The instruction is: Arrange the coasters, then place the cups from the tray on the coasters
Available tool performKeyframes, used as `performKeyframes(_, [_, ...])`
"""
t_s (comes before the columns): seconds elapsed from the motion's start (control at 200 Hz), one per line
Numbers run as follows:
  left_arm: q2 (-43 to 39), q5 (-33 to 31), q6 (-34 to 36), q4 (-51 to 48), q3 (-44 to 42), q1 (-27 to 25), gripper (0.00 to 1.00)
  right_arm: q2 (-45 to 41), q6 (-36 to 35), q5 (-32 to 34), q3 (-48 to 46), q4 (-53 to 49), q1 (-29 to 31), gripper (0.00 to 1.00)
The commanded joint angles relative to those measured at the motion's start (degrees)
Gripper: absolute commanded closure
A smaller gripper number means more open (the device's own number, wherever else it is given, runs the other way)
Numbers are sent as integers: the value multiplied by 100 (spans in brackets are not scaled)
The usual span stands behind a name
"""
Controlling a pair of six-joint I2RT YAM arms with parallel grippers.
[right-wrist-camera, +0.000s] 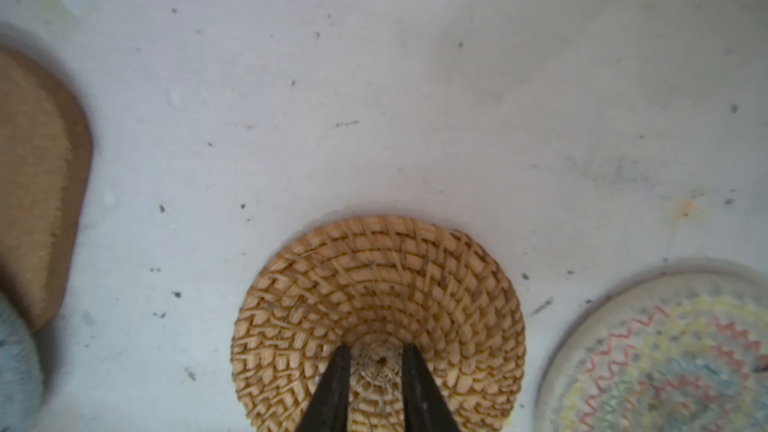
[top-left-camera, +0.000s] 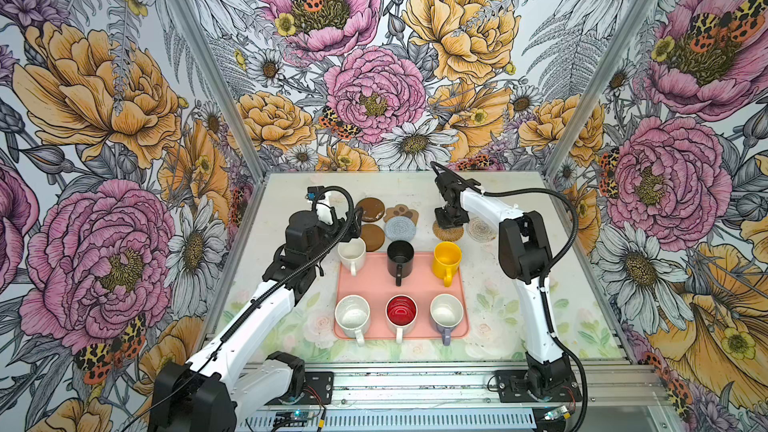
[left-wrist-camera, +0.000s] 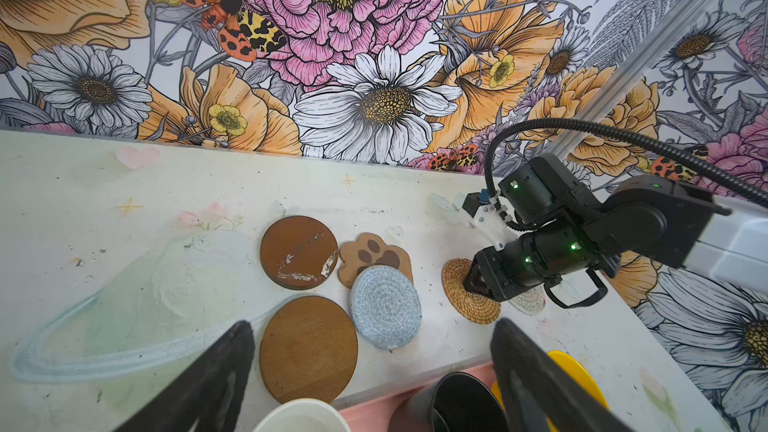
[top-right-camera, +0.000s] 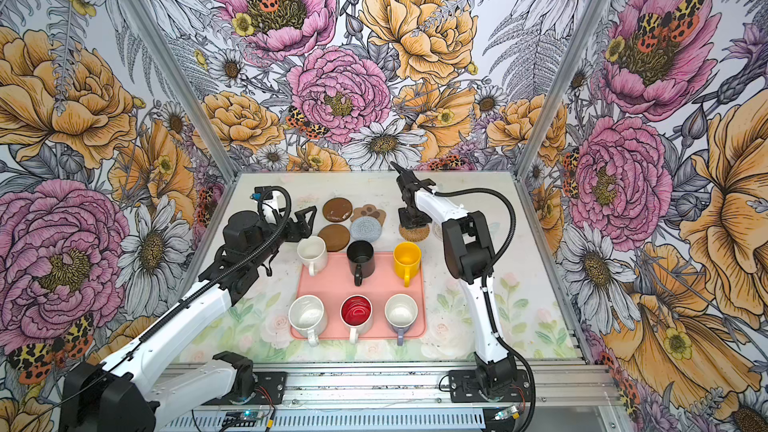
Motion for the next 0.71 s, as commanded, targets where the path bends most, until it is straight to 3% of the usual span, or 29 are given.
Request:
performKeyframes(0.0, [-118,-128,87,56,-61,45,10,-145,-51,194,-162,-316,-164,76])
performKeyframes(0.41, [-107,-145,94,56,-49,44,10,-170,-61,33,-109,-303,-254,77])
performKeyframes(0.7, [12,-116,161,-287,296,39,9,-520,99,-277,606,-211,-226,67])
